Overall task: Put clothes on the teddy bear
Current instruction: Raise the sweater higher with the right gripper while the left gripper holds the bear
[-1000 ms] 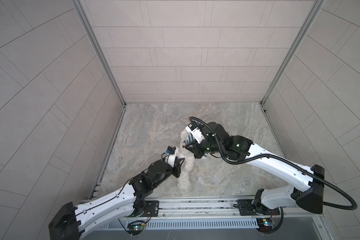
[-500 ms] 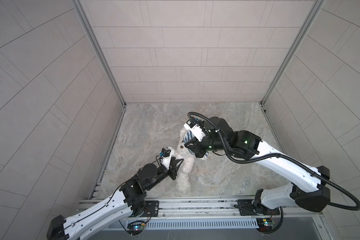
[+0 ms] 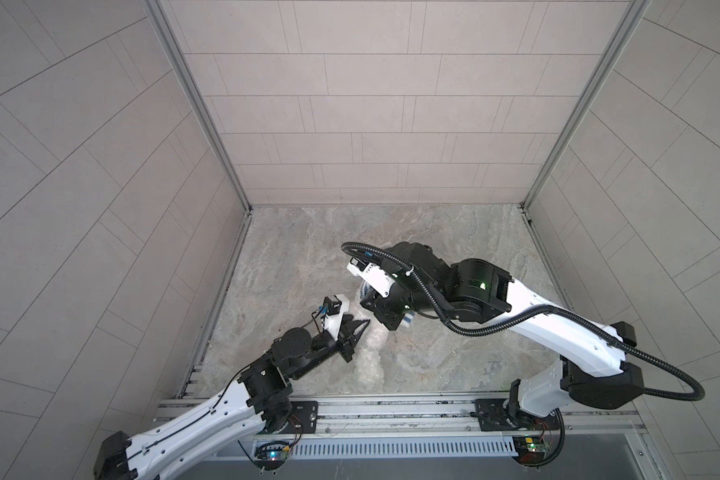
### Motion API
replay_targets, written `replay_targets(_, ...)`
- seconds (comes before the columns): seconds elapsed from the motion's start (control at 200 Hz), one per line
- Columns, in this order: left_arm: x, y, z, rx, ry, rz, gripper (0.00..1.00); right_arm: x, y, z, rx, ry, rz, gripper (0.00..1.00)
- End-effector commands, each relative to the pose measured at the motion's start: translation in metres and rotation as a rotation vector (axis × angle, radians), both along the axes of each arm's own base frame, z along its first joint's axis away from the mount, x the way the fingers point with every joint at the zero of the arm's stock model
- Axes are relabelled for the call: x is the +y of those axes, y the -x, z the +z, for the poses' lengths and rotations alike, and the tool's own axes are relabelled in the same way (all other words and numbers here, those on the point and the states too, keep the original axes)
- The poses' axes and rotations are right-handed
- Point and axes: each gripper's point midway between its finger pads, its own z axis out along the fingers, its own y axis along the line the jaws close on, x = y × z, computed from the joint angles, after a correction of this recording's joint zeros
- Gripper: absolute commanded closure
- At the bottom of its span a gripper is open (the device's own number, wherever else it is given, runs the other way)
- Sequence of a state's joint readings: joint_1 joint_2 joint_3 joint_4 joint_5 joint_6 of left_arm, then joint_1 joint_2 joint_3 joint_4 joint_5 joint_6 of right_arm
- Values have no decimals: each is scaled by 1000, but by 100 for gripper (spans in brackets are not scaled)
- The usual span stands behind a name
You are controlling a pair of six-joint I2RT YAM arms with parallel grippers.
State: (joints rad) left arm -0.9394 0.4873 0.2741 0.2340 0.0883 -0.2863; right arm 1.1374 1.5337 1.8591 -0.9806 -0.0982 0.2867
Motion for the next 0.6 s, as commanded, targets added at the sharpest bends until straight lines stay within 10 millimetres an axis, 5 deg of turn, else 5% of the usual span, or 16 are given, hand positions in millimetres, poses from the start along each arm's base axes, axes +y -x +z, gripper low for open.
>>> replay_targets(0.0,-3,9,40,-90,104,-50,100,-12,-3,7,-50,47,-35,80)
replay_targets(0.596,0,16,49,-103,170,-71,100,-2,11,37,-115,7,-13,64)
